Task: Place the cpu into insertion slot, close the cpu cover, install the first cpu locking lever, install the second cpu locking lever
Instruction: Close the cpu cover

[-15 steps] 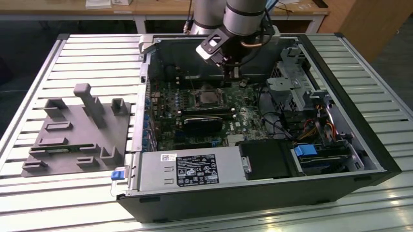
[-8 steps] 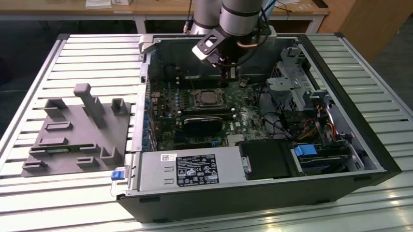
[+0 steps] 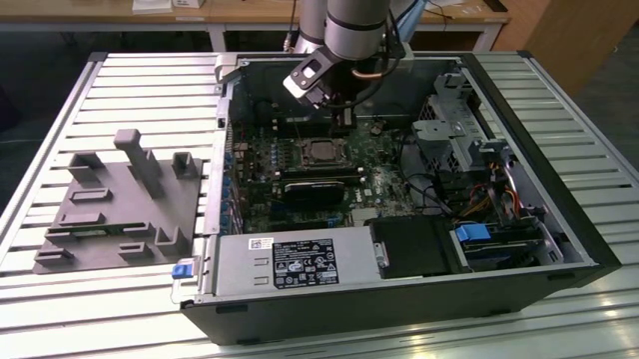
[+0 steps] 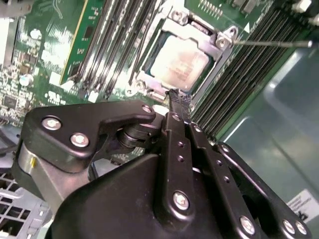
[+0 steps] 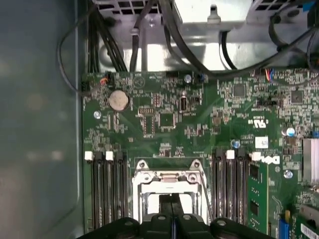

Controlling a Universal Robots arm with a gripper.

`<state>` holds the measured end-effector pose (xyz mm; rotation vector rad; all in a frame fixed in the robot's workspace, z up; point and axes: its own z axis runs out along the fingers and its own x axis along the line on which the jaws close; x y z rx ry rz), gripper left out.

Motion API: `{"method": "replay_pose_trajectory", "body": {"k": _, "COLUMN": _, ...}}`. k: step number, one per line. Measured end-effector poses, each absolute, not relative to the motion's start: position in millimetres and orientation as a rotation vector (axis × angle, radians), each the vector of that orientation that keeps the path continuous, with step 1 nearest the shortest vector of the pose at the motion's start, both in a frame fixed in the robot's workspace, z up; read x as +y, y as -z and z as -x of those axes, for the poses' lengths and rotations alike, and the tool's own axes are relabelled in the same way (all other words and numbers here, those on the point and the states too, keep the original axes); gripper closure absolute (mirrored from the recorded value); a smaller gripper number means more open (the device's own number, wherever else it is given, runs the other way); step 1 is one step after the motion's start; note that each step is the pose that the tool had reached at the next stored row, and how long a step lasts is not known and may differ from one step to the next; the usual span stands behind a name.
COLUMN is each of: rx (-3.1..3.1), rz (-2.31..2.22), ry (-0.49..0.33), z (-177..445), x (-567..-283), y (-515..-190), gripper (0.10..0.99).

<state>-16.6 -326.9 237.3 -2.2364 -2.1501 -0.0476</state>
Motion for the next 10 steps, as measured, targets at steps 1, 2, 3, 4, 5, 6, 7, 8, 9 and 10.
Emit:
{"method": "replay_pose_trajectory", "body": {"k": 1, "rx": -2.152, "rz": 2.238, "ry": 0.051, "z": 18.8, "x": -327.4, "y": -236.4, "gripper": 0.98}}
{"method": "replay_pose_trajectory", "body": {"k": 2, "rx": -2.153, "rz": 2.239, "ry": 0.054, "z": 20.8, "x": -327.9, "y": -235.5, "gripper": 0.98}}
{"method": "replay_pose_trajectory", "body": {"k": 3, "rx": -2.154, "rz": 2.24, "ry": 0.057, "z": 22.7, "x": -328.6, "y": -234.7, "gripper": 0.98}}
{"method": "replay_pose_trajectory", "body": {"k": 4, "rx": -2.156, "rz": 2.242, "ry": 0.062, "z": 24.4, "x": -329.3, "y": -233.9, "gripper": 0.98}}
{"method": "replay_pose_trajectory", "body": {"k": 5, "rx": -2.158, "rz": 2.244, "ry": 0.066, "z": 26.1, "x": -330.1, "y": -233.1, "gripper": 0.98}}
{"method": "replay_pose_trajectory", "body": {"k": 6, "rx": -2.16, "rz": 2.245, "ry": 0.071, "z": 27.6, "x": -330.8, "y": -232.4, "gripper": 0.98}}
{"method": "replay_pose_trajectory", "body": {"k": 7, "rx": -2.162, "rz": 2.247, "ry": 0.075, "z": 29.2, "x": -331.5, "y": -231.6, "gripper": 0.98}}
{"method": "replay_pose_trajectory", "body": {"k": 8, "rx": -2.164, "rz": 2.249, "ry": 0.079, "z": 30.6, "x": -332.1, "y": -230.8, "gripper": 0.98}}
{"method": "replay_pose_trajectory", "body": {"k": 9, "rx": -2.165, "rz": 2.25, "ry": 0.083, "z": 32.1, "x": -332.6, "y": -229.9, "gripper": 0.98}}
{"method": "replay_pose_trajectory", "body": {"k": 10, "rx": -2.167, "rz": 2.251, "ry": 0.086, "z": 33.7, "x": -333.0, "y": -228.9, "gripper": 0.98}}
